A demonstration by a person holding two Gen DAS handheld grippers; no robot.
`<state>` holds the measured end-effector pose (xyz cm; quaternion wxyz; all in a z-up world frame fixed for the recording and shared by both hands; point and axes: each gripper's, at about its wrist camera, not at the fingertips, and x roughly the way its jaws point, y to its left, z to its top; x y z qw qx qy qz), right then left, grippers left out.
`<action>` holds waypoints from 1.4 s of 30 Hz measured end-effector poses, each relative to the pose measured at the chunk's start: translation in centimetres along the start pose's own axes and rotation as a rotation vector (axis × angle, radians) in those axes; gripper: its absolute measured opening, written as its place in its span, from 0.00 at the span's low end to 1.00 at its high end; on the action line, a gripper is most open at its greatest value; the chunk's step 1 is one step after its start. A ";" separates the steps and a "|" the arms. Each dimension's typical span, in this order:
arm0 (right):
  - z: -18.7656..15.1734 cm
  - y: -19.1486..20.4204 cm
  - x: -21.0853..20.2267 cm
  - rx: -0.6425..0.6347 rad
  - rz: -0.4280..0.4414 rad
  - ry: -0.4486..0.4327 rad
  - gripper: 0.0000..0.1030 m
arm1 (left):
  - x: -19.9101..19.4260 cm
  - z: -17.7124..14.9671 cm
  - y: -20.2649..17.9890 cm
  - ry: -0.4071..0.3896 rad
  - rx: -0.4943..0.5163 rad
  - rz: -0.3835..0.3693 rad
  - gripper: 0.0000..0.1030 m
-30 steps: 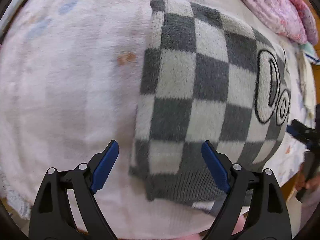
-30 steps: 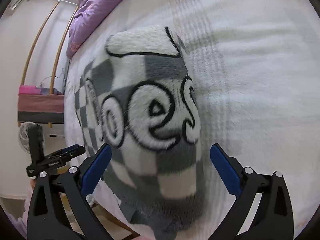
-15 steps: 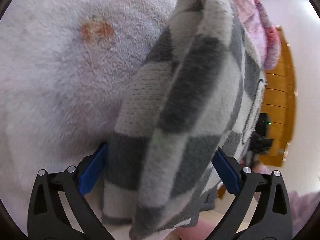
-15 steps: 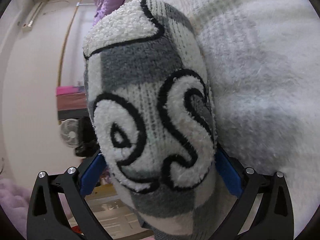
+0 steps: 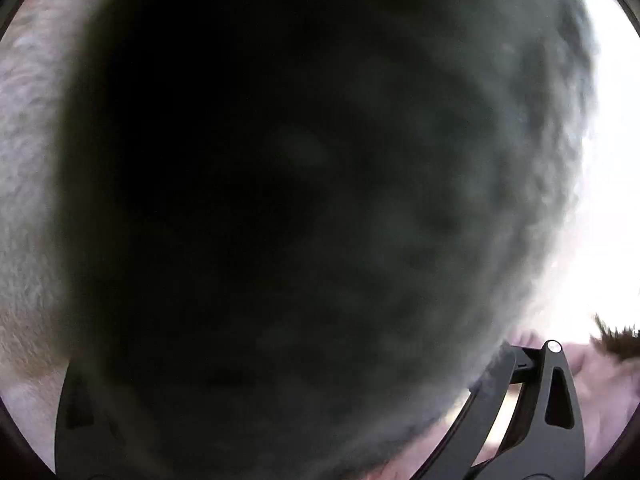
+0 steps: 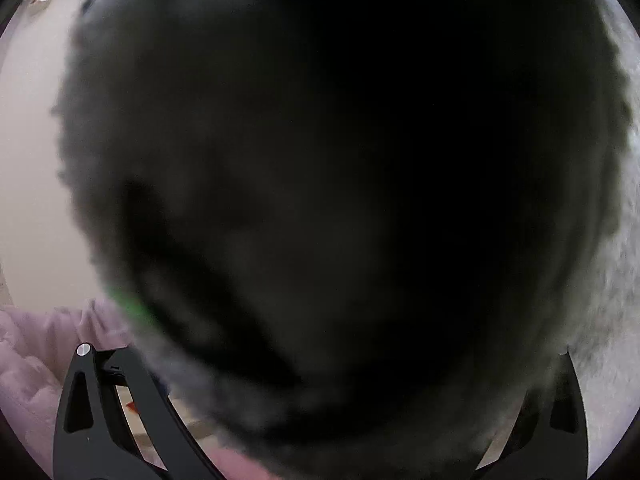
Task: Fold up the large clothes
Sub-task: 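Carry the lifted cardigan with both grippers toward the striped pillow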
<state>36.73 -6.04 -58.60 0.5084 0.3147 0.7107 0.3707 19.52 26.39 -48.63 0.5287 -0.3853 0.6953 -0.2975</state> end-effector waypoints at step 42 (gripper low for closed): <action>-23.1 26.0 -22.0 -0.101 -0.228 -0.340 0.63 | -8.8 -25.7 -37.1 -0.403 0.402 0.446 0.49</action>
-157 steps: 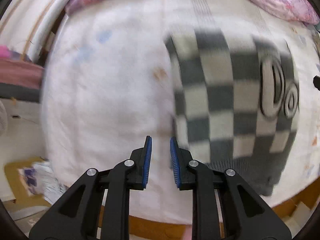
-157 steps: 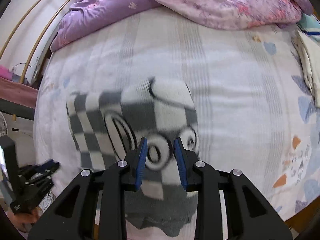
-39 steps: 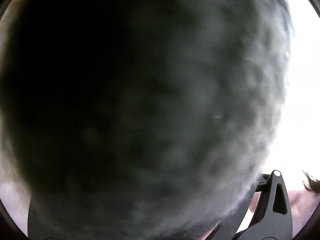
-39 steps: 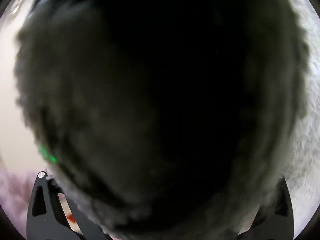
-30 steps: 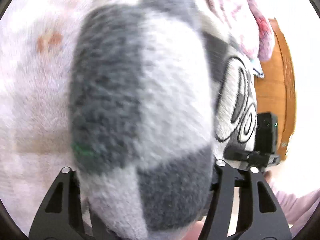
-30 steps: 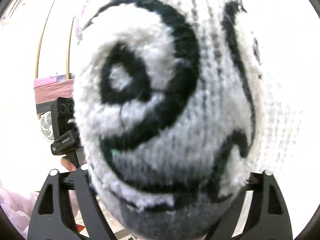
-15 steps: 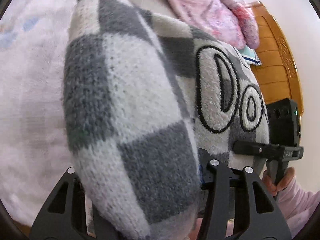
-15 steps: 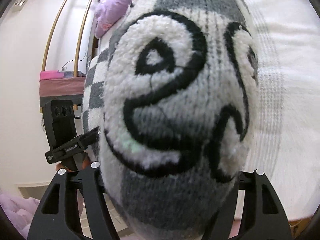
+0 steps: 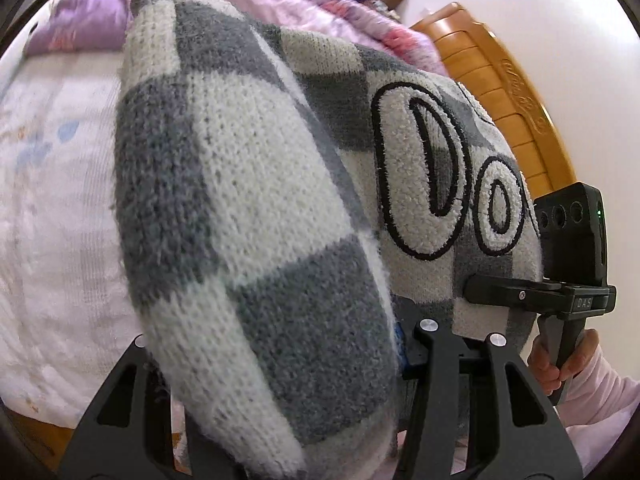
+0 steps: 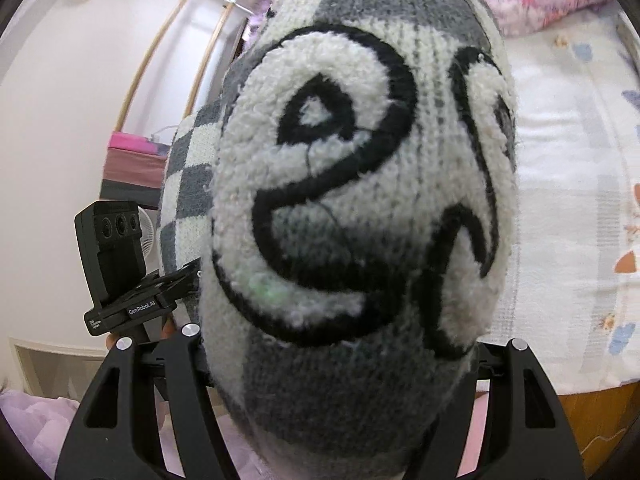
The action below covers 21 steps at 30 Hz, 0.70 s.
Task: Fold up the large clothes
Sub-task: 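Carry the lifted cardigan with both grippers toward the striped pillow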
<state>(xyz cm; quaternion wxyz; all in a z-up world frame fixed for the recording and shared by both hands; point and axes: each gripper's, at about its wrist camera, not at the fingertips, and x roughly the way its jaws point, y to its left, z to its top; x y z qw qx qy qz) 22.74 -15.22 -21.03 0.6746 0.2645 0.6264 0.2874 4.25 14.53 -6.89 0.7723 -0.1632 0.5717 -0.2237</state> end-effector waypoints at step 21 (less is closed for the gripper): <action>-12.8 -13.3 -23.2 -0.091 0.003 -0.191 0.63 | 7.6 -10.0 -27.3 -0.049 0.132 0.006 0.49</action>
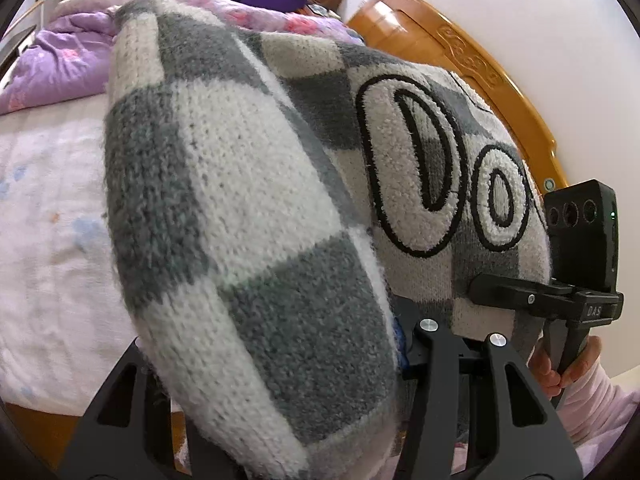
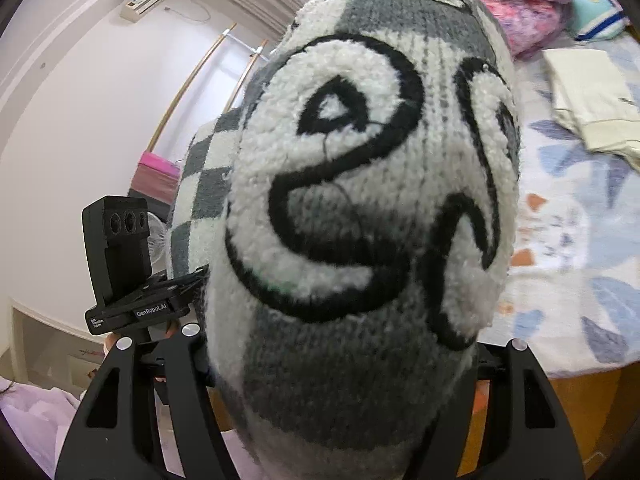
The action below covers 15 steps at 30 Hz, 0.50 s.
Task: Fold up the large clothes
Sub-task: 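Carry the lifted cardigan with both grippers toward the striped pillow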
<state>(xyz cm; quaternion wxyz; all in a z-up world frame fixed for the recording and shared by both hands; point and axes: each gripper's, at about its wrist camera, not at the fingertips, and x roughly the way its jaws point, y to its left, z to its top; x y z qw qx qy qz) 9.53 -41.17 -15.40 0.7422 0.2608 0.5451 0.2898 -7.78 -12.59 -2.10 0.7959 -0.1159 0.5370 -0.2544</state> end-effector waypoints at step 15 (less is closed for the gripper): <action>0.9 -8.7 -8.4 0.169 -0.128 -0.148 0.63 | 13.9 9.1 -10.8 0.127 0.174 -0.109 0.49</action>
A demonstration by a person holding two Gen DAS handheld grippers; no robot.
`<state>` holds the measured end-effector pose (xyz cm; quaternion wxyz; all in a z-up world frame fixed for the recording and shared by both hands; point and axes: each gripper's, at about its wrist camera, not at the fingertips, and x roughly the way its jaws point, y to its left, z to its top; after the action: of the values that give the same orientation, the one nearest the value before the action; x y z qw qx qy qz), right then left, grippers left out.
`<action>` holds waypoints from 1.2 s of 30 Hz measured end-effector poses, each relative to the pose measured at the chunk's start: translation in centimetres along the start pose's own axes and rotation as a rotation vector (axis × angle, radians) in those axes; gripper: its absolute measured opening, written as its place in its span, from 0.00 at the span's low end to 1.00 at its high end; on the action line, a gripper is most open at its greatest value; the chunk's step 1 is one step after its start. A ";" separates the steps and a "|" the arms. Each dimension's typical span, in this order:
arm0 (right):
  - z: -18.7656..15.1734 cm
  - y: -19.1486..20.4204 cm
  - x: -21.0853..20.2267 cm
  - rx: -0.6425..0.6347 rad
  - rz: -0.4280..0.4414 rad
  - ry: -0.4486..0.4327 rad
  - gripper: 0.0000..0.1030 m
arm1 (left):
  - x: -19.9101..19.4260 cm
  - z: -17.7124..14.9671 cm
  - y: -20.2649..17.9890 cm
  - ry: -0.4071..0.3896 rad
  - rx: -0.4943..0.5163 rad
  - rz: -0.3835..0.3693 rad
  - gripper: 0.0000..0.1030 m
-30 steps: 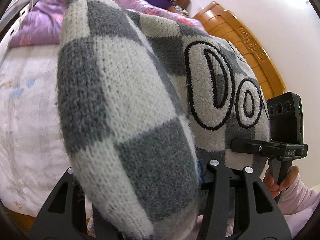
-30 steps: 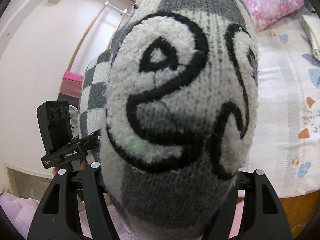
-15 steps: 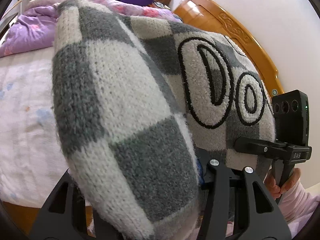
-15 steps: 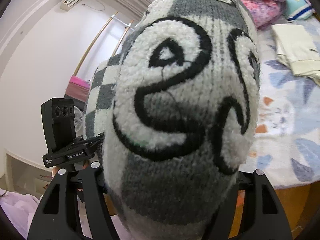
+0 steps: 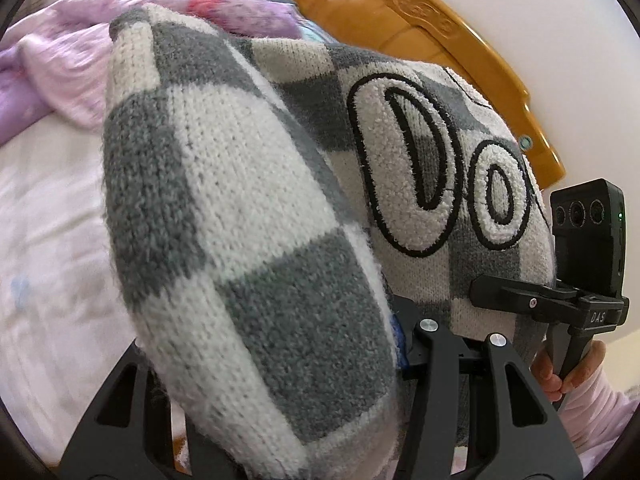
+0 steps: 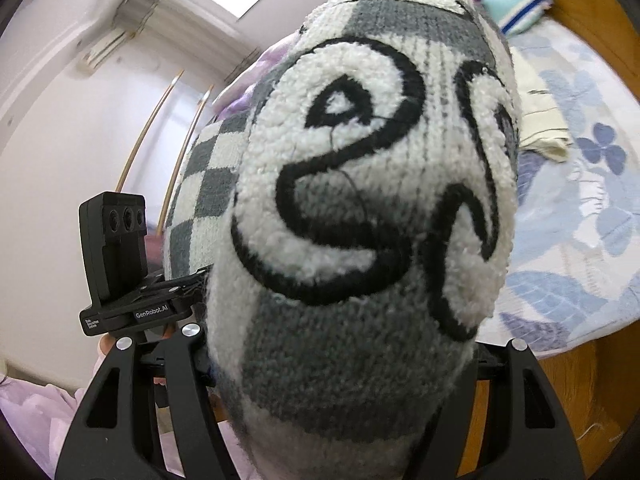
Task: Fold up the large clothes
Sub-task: 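Carry the lifted cardigan with both grippers toward the striped pillow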
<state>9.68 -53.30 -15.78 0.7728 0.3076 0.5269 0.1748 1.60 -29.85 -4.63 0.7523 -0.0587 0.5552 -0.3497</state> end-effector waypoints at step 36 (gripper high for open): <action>22.2 -19.6 3.1 -0.084 0.154 0.199 0.63 | 24.7 23.9 1.1 -0.066 -0.194 0.248 0.49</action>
<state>30.29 -72.65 -25.22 0.7133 0.2956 0.5679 0.2851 26.56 -50.82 -15.81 0.7984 -0.0737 0.5642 -0.1969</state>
